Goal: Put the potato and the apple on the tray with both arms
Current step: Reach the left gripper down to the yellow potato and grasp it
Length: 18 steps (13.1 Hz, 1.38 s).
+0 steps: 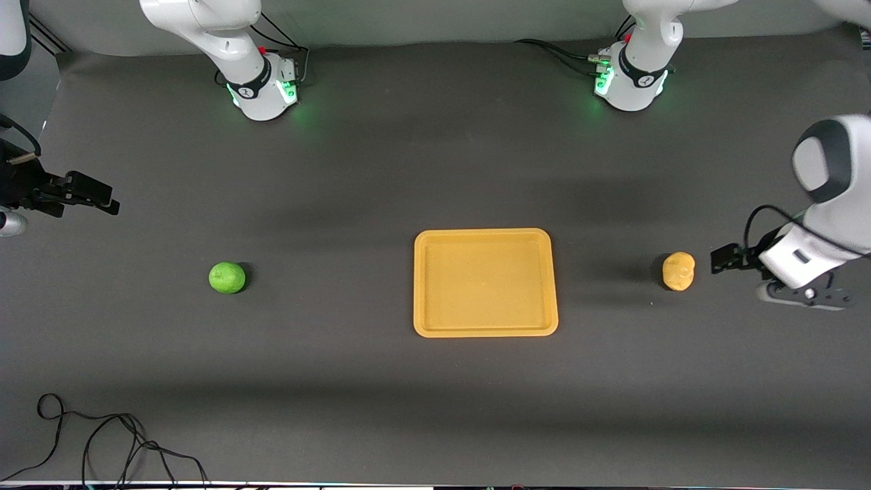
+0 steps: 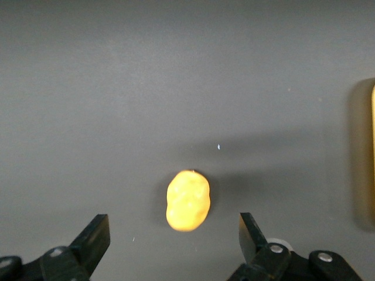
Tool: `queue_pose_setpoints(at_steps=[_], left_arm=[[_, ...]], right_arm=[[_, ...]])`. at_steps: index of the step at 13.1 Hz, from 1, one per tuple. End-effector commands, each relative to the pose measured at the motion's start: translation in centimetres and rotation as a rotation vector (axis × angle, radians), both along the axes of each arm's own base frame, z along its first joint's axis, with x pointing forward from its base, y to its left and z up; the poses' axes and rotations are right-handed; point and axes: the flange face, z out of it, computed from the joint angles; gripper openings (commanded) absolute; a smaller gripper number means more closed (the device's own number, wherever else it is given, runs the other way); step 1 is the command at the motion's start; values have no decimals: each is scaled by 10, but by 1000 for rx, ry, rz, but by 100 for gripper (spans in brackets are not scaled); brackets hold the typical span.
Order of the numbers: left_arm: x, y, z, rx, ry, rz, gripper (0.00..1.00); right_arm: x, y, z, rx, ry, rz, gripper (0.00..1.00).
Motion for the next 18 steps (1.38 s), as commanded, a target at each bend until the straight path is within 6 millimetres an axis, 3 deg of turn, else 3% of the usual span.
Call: queue_pose_setpoints(at_steps=[1, 7, 11, 15, 17, 18], left_arm=[[-12, -3, -36, -3, -12, -5, 98], [-30, -3, -135, 0, -49, -2, 98], [-48, -3, -163, 7, -52, -29, 98], [-64, -1, -177, 9, -66, -48, 97], [-66, 2, -181, 11, -63, -91, 82], [-66, 6, -181, 12, -63, -90, 66]], right_arm=[[4, 2, 3, -10, -2, 25, 100], [6, 2, 1, -11, -3, 25, 100], [6, 1, 1, -12, -3, 25, 100], [6, 0, 1, -12, -3, 24, 100], [7, 0, 0, -12, -2, 25, 100], [7, 0, -1, -12, 0, 25, 100]])
